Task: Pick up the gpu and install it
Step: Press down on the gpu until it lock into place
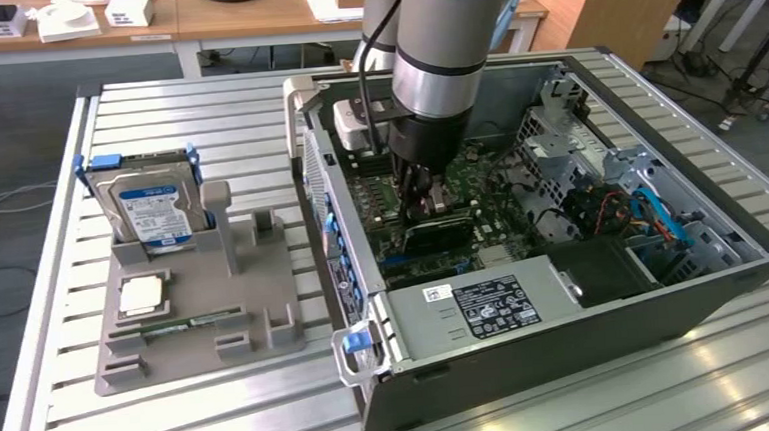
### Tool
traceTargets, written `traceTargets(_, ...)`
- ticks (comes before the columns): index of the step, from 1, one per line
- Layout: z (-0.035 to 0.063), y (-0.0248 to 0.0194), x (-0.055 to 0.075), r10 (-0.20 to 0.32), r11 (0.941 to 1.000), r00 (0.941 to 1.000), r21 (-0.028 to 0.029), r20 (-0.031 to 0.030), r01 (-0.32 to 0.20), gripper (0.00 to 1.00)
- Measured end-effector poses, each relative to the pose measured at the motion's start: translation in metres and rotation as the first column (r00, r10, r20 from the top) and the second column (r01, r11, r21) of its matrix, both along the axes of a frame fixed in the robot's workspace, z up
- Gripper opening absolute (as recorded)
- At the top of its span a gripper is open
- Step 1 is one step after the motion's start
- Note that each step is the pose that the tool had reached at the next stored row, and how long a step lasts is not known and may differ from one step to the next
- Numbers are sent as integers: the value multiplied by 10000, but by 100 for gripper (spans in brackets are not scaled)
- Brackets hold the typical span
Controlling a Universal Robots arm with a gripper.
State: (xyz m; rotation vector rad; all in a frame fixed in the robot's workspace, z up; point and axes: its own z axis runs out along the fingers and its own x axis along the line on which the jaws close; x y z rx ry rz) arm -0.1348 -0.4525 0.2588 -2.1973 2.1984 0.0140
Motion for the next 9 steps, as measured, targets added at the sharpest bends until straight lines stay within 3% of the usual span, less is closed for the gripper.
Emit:
traceTargets(4, 11, 5, 2, -1, 10000, 10000, -8, -8, 1, 11)
traceTargets(6, 21, 3, 1, -2, 10000, 10000, 17, 9, 2, 11)
traceTargets(8, 53, 2, 1, -2, 10000, 10000, 28, 20, 2, 11)
traceTargets(9, 86, 0, 0, -1, 10000, 10000, 9, 6, 1, 11)
